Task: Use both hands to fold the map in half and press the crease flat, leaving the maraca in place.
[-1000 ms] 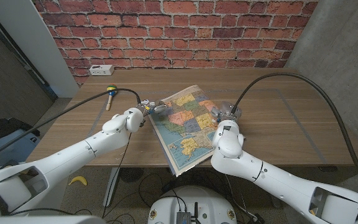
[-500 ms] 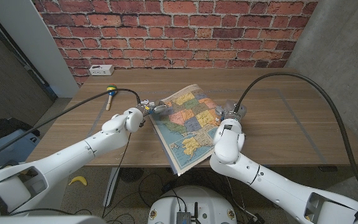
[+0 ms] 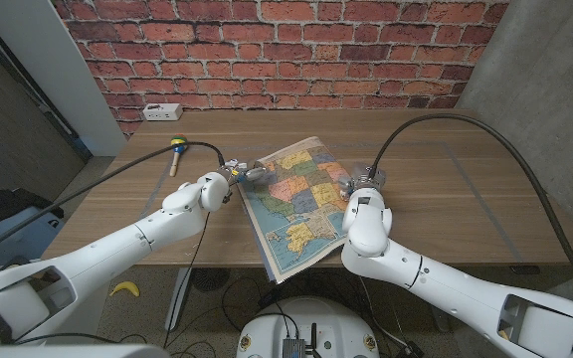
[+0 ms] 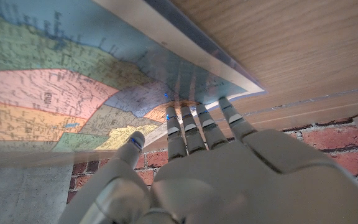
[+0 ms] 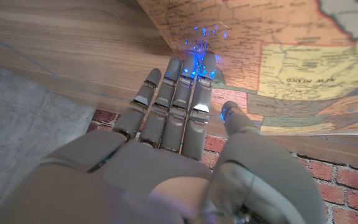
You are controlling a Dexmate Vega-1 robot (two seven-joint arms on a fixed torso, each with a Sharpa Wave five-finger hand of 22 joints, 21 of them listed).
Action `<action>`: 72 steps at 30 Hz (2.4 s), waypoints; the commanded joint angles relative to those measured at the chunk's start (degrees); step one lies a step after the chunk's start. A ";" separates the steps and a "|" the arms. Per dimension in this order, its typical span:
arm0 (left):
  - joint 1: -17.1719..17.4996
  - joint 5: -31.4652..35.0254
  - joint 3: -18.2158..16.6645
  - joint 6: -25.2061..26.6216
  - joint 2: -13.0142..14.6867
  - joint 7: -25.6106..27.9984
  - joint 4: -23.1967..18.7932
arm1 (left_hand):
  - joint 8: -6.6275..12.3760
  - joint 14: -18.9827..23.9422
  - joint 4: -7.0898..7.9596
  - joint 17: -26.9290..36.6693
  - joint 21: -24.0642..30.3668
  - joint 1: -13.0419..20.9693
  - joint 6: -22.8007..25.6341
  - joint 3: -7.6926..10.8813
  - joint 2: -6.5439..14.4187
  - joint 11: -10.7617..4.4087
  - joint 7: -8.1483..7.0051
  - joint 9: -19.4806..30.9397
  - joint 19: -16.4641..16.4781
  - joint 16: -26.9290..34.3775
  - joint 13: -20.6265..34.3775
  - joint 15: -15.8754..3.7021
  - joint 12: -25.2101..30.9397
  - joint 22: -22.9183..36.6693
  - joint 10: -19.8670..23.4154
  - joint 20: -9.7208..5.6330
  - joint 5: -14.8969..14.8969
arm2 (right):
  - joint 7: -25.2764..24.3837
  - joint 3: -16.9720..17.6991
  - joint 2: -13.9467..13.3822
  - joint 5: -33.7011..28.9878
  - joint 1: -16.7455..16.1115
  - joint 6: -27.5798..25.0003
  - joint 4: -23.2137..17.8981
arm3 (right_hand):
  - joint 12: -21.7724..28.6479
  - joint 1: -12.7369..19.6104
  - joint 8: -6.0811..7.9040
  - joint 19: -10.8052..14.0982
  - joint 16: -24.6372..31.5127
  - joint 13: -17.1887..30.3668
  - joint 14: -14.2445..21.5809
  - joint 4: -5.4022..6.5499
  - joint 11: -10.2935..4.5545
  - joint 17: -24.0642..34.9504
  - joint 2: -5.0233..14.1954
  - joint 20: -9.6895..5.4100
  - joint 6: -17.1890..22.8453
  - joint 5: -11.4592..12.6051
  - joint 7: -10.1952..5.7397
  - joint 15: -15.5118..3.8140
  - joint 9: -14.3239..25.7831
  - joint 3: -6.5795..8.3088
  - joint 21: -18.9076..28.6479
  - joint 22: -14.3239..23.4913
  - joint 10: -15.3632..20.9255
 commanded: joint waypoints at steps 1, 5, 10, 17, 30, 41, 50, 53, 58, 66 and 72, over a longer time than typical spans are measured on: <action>0.20 -0.19 -0.10 0.30 -0.04 0.31 -0.12 | 0.17 -0.30 0.27 0.00 0.20 0.43 -0.26 0.15 0.46 0.17 0.19 -0.01 0.54 0.02 0.11 -1.00 0.08 0.25 0.21 0.29 0.59 | -1.21 -6.50 -3.30 11.82 6.62 0.59 -0.19 | 0.45 1.70 -0.77 0.28 1.74 0.69 0.72 -0.63 0.13 2.39 0.03 0.12 0.31 0.08 -0.08 -0.80 0.15 0.23 0.72 0.48 0.17; 0.48 -0.22 -0.31 0.64 0.01 0.74 -0.42 | -0.22 -0.29 0.33 -0.01 0.12 0.46 -1.41 0.12 0.40 0.06 -0.15 -0.01 0.64 0.02 0.11 -1.16 0.02 0.26 0.03 0.15 0.59 | -3.29 -7.60 -3.54 15.53 8.13 -0.46 -0.12 | 0.51 2.95 -2.13 1.75 4.16 1.47 0.20 -0.42 0.07 5.63 0.13 0.70 -1.36 -0.09 -0.45 -0.50 0.25 -0.04 1.95 0.93 -0.66; 1.32 -0.26 -0.84 0.24 0.21 2.64 -0.80 | -0.93 -0.83 0.06 0.04 -0.45 0.80 -6.24 -0.13 -0.37 0.52 -0.98 -0.03 0.40 -0.02 0.15 0.50 -0.54 0.27 -2.20 2.01 0.45 | -6.26 -8.31 -4.05 20.47 9.49 -1.47 -0.54 | 0.10 3.11 -3.60 4.49 7.61 2.41 1.10 0.67 0.40 9.57 0.56 1.41 -4.30 -0.29 -0.41 0.28 0.51 -0.91 3.82 1.24 -3.18; 6.83 -0.76 -4.73 -7.82 0.01 19.06 0.46 | -0.48 -5.11 -1.95 0.22 -3.85 2.61 -14.26 0.23 -0.72 -0.56 -4.20 0.15 -5.80 -0.52 0.42 1.57 -1.05 0.43 -10.34 3.94 -0.18 | -10.01 -9.79 -4.56 25.27 11.24 -2.69 -1.06 | 0.11 2.93 -3.68 5.15 8.50 2.66 1.35 1.22 0.13 10.55 0.87 1.55 -4.94 -0.32 -0.49 -0.10 0.61 -1.20 4.41 1.31 -3.64; 10.94 -0.29 -9.00 -28.65 -3.02 43.83 9.50 | -0.68 -8.78 -5.11 0.22 -4.67 4.85 -20.69 0.37 -1.00 -1.35 -9.23 0.14 -6.11 -0.03 0.65 1.46 -0.73 0.64 -15.78 3.46 -0.83 | -9.98 -9.95 -4.62 24.12 11.10 -2.69 -1.52 | 0.41 2.89 -3.50 5.46 8.82 2.80 1.82 1.56 0.37 10.48 0.98 1.77 -4.87 -0.33 -0.59 0.05 0.67 -1.40 4.85 1.31 -3.22; 11.48 0.41 -10.30 -33.09 -3.47 45.99 10.93 | -0.24 -7.92 -6.05 0.18 -4.28 5.63 -21.09 0.53 -0.73 -1.38 -9.16 0.07 -4.77 0.32 0.59 0.83 -0.13 0.72 -15.20 2.55 -0.93 | -19.97 -8.61 -4.71 24.21 8.72 -1.68 -3.62 | -1.84 2.52 -4.46 4.73 2.50 2.28 -2.68 2.24 -0.67 5.38 0.63 1.84 -10.21 -0.16 -1.95 -0.08 0.75 0.60 5.56 1.10 -8.61; 12.18 0.33 -11.26 -34.05 -3.49 46.03 10.93 | 0.02 -7.65 -6.49 0.16 -4.19 5.96 -20.72 0.57 -0.58 -1.35 -9.02 0.05 -4.35 0.35 0.56 0.18 0.16 0.75 -14.66 2.09 -0.97 | -31.47 -7.26 -5.04 22.95 5.33 2.50 -4.21 | -5.37 2.45 -4.59 0.66 -7.20 1.26 -11.97 1.47 -3.87 -0.67 -0.25 1.60 -20.07 -0.16 -4.54 -0.39 0.82 3.03 5.22 0.34 -19.32; 12.34 0.26 -11.50 -34.17 -3.53 45.90 10.94 | 0.07 -7.70 -6.62 0.16 -4.19 6.04 -20.66 0.57 -0.57 -1.34 -9.10 0.04 -4.28 0.31 0.55 -0.05 0.20 0.76 -14.62 1.71 -0.99 | -33.61 -7.05 -5.01 22.18 4.67 3.26 -4.28 | -5.71 2.57 -4.64 -0.19 -8.11 1.16 -13.09 1.27 -4.40 -1.10 -0.30 1.48 -21.46 -0.17 -4.62 -0.48 0.82 3.19 4.99 0.21 -21.03; 12.44 -0.12 -11.89 -34.82 -3.67 45.76 11.16 | 0.12 -7.78 -6.79 0.15 -4.20 6.13 -20.58 0.53 -0.58 -1.31 -9.01 0.03 -4.24 0.26 0.54 -0.20 0.28 0.78 -14.48 1.52 -1.02 | -36.56 -5.56 -4.73 21.51 3.04 5.03 -4.26 | -5.92 2.72 -4.91 -1.39 -9.39 1.01 -15.15 1.04 -4.74 -1.50 -0.32 1.33 -24.45 -0.24 -5.54 -0.64 0.82 3.18 4.65 -0.03 -23.38; 12.58 -1.92 -12.75 -37.16 -3.94 45.39 11.72 | 0.20 -8.00 -7.03 0.15 -4.24 6.19 -20.43 0.43 -0.65 -1.18 -8.96 0.02 -4.20 0.16 0.53 -0.33 0.33 0.80 -14.41 1.13 -1.07 | -41.85 0.79 -3.88 22.47 -2.16 11.23 -4.55 | -6.21 1.07 -4.93 -3.68 -11.07 0.75 -18.16 2.09 -5.16 -1.83 -0.36 1.60 -29.94 -0.41 -6.55 -0.24 0.81 2.06 3.87 -0.42 -27.83; 12.61 -4.83 -13.61 -40.74 -4.29 44.34 12.85 | 0.24 -8.13 -7.18 0.15 -4.24 6.19 -20.31 0.31 -0.76 -1.06 -8.87 0.01 -4.12 0.12 0.52 -0.39 0.28 0.82 -14.55 0.93 -1.11 | -44.48 4.58 -3.37 22.80 -5.02 15.89 -4.69 | -6.19 0.29 -4.60 -4.77 -11.90 0.63 -19.64 2.51 -4.98 -2.08 -0.33 1.61 -30.97 -0.42 -6.44 -0.03 0.80 1.71 3.43 -0.59 -29.26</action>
